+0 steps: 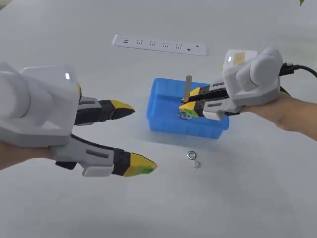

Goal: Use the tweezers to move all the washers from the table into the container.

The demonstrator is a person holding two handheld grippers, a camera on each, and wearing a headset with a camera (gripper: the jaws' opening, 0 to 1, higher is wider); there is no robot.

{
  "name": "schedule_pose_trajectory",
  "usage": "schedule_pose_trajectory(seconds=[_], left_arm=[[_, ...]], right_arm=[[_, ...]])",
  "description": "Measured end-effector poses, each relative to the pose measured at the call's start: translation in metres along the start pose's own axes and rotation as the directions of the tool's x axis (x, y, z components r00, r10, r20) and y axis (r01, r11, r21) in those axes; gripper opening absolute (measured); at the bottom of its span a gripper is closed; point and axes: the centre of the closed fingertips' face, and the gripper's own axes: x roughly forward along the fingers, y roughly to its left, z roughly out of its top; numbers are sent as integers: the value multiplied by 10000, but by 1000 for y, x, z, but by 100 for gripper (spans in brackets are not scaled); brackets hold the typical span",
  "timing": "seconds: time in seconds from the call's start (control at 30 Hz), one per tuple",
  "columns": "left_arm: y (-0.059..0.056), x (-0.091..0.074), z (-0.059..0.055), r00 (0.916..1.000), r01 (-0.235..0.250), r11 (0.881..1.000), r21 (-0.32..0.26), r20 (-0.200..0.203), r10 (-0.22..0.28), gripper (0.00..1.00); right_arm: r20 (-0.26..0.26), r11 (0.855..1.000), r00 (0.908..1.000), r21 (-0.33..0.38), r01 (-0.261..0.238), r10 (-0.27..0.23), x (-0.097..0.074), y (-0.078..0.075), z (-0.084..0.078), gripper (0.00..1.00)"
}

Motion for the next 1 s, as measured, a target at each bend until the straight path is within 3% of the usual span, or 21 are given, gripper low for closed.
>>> schedule_pose_trajectory(seconds=[0.2,0.7,0.83,0.9,1.0], left_arm=[[3,0,1,9999,-140,9999,28,45,140,84],[9,-3,7,9992,-407,9991,80,45,407,92],[19,2,19,9978,-598,9982,103,303,595,89],[26,8,33,9957,-681,9972,313,644,660,89],[37,21,50,9953,-669,9957,642,748,621,87]], right_arm=[[-8,10000,10000,41,-14,14,2,0,-3,10],[67,10000,10000,94,24,-24,-3,-2,0,10],[201,10000,9998,-69,53,-52,-10,-1,9,10],[170,9993,9998,-360,-34,40,-12,2,14,9],[38,9975,9999,-686,-137,140,-14,6,17,8]])
